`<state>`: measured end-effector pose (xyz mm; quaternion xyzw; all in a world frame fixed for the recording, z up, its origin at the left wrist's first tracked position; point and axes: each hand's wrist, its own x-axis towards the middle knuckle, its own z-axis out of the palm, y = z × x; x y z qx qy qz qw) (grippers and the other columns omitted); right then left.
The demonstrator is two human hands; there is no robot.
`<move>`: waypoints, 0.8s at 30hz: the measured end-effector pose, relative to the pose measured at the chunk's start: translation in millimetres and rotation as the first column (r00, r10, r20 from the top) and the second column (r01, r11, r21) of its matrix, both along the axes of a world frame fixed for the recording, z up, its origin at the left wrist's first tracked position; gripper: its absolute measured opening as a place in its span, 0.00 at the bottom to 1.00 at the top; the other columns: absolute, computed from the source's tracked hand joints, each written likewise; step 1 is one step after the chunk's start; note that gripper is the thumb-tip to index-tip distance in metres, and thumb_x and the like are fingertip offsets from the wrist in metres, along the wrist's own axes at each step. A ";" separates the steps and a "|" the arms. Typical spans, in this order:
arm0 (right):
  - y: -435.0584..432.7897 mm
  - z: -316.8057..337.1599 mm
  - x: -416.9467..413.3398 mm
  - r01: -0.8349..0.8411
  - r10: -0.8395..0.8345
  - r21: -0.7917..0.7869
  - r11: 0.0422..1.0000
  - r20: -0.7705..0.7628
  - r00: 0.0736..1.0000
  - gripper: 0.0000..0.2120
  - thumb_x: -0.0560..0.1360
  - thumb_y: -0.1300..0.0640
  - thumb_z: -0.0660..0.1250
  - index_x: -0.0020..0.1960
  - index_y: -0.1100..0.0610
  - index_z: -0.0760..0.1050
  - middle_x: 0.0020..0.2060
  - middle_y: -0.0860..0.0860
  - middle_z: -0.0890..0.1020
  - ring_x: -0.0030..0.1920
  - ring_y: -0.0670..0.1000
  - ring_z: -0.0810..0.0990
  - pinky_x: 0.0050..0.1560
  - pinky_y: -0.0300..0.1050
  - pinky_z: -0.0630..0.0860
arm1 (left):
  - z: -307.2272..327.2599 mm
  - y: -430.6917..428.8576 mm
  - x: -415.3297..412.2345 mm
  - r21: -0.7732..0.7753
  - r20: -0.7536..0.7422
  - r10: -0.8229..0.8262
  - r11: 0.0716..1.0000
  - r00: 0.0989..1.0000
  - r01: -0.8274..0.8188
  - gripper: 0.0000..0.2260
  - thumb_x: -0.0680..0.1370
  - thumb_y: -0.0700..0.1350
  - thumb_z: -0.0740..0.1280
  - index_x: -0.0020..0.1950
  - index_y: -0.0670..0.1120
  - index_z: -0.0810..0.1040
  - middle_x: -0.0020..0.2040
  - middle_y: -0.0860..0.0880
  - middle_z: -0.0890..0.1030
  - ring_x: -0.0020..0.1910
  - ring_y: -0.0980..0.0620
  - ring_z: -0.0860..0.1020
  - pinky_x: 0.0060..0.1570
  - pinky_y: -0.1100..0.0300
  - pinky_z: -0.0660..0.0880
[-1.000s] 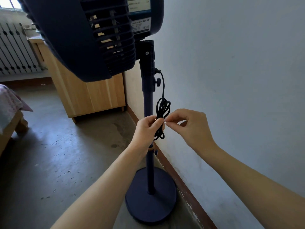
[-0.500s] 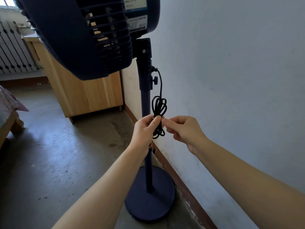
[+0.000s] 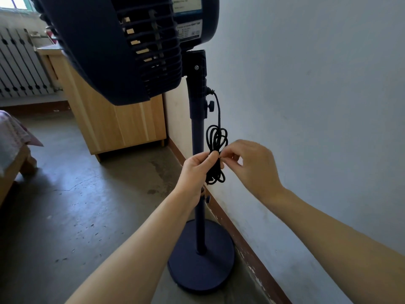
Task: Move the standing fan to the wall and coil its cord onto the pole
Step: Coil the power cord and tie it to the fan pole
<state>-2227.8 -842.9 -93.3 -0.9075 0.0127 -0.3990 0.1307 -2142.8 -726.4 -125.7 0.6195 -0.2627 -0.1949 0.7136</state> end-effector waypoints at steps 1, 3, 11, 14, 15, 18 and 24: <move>-5.2 3.5 -0.5 -0.012 0.021 -0.211 0.977 0.039 0.999 0.04 0.74 0.54 0.68 0.41 0.52 0.80 0.37 0.45 0.83 0.37 0.46 0.79 0.40 0.32 0.69 | 2.3 0.3 -0.1 0.016 -0.041 -0.029 0.999 0.999 0.030 0.15 0.79 0.49 0.63 0.36 0.53 0.84 0.34 0.54 0.82 0.35 0.60 0.79 0.46 0.57 0.75; -14.8 10.3 -0.4 -0.024 0.083 -0.526 0.850 0.089 0.993 0.04 0.74 0.58 0.67 0.42 0.54 0.80 0.38 0.48 0.83 0.37 0.49 0.79 0.39 0.33 0.66 | 8.2 2.2 0.2 0.031 -0.141 -0.118 0.992 0.983 0.124 0.15 0.79 0.50 0.63 0.36 0.52 0.84 0.34 0.53 0.82 0.32 0.59 0.78 0.43 0.56 0.72; -2.1 5.7 -11.4 0.124 -0.107 0.292 0.948 -0.074 0.991 0.07 0.70 0.46 0.72 0.41 0.49 0.78 0.32 0.42 0.77 0.31 0.41 0.73 0.34 0.29 0.65 | 11.8 3.5 -4.6 0.023 -0.191 -0.094 0.995 0.977 0.100 0.15 0.79 0.49 0.63 0.36 0.51 0.85 0.34 0.52 0.82 0.39 0.52 0.76 0.47 0.54 0.72; -1.4 5.8 -12.1 0.203 0.066 0.748 0.632 -0.313 0.947 0.14 0.70 0.42 0.69 0.35 0.52 0.81 0.29 0.45 0.80 0.30 0.44 0.74 0.33 0.35 0.69 | 7.8 3.7 -3.1 0.041 -0.134 -0.034 0.998 0.990 0.040 0.14 0.79 0.49 0.63 0.36 0.52 0.84 0.35 0.53 0.83 0.41 0.52 0.78 0.51 0.52 0.73; -1.8 6.9 -11.5 0.242 0.154 0.841 0.484 -0.355 0.922 0.16 0.71 0.42 0.68 0.35 0.54 0.82 0.29 0.47 0.80 0.29 0.44 0.74 0.32 0.36 0.70 | 6.6 4.0 -2.0 0.053 -0.115 -0.020 0.998 0.993 0.026 0.14 0.79 0.49 0.63 0.37 0.53 0.84 0.35 0.54 0.83 0.41 0.53 0.79 0.53 0.51 0.74; -3.2 10.0 -7.1 0.315 0.315 0.923 0.221 -0.373 0.873 0.18 0.70 0.41 0.69 0.38 0.57 0.84 0.29 0.48 0.82 0.27 0.43 0.76 0.28 0.35 0.73 | 2.5 4.3 1.1 0.054 -0.064 0.000 0.999 0.998 0.004 0.13 0.79 0.49 0.64 0.37 0.56 0.84 0.35 0.55 0.84 0.38 0.59 0.81 0.52 0.54 0.75; 2.3 12.4 4.5 0.216 0.247 0.953 0.213 -0.267 0.932 0.09 0.68 0.54 0.75 0.45 0.57 0.83 0.36 0.51 0.85 0.33 0.44 0.80 0.30 0.33 0.74 | -1.1 3.5 5.7 0.048 0.131 0.052 0.997 0.990 -0.058 0.13 0.79 0.47 0.64 0.37 0.57 0.83 0.33 0.58 0.83 0.36 0.63 0.81 0.41 0.63 0.75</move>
